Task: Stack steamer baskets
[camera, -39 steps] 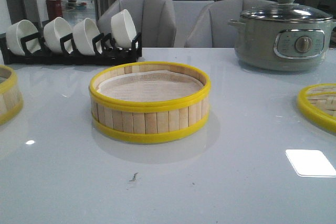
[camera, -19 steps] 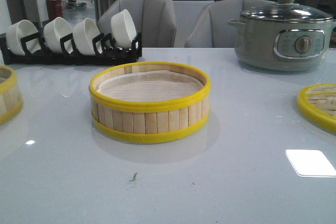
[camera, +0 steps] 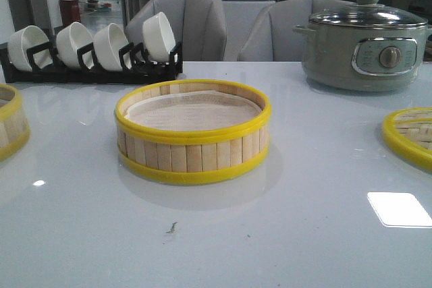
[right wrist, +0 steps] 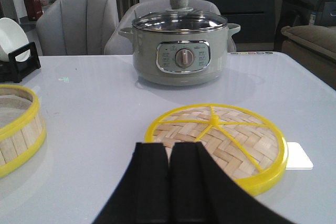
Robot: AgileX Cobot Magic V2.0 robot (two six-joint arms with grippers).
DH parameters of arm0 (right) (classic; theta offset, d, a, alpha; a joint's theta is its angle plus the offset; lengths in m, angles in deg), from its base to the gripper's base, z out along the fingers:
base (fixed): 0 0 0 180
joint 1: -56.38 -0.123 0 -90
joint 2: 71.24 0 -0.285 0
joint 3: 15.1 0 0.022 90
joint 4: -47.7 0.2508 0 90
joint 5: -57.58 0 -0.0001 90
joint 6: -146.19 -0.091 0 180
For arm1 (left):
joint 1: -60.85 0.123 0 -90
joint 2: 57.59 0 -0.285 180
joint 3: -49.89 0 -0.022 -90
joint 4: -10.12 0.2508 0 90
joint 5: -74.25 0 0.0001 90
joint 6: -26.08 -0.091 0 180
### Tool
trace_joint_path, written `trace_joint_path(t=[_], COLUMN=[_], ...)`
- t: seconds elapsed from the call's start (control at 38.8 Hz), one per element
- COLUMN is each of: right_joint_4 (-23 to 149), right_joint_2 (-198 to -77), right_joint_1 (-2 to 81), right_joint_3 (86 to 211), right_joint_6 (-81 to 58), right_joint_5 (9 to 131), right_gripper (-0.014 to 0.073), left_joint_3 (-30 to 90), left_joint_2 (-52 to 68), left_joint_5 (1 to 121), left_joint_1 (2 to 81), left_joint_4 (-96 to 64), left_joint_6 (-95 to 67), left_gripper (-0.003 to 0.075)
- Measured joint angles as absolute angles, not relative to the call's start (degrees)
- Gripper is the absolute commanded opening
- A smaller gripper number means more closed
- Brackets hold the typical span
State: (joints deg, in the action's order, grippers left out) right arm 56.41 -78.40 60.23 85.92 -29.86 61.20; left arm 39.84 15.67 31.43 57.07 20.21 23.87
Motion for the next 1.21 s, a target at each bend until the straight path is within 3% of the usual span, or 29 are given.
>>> trace_joint_path(t=[0.28, 0.49, 0.85, 1.21], right_joint_4=[62.7, 68.1, 67.9, 67.9], right_joint_2=[-78.4, -79.5, -109.7, -113.6], right_joint_1=[60.2, 60.2, 60.2, 60.2], right_joint_3=[85.9, 94.5, 113.8, 114.3], right_joint_6=[-33.4, -35.1, -27.9, -27.6], right_joint_5=[55.8, 68.5, 72.6, 62.4], right_gripper=[0.0066, 0.0066, 0.0066, 0.0066], left_joint_3=[39.8, 39.8, 39.8, 39.8], left_joint_2=[15.7, 15.7, 15.7, 15.7], left_joint_5=[31.4, 31.4, 31.8, 32.5], left_joint_1=[57.1, 57.1, 57.1, 57.1], left_joint_4=[20.2, 20.1, 17.8, 17.5], left_joint_6=[23.9, 23.9, 23.9, 23.9], left_gripper=[0.0085, 0.0085, 0.0085, 0.0085])
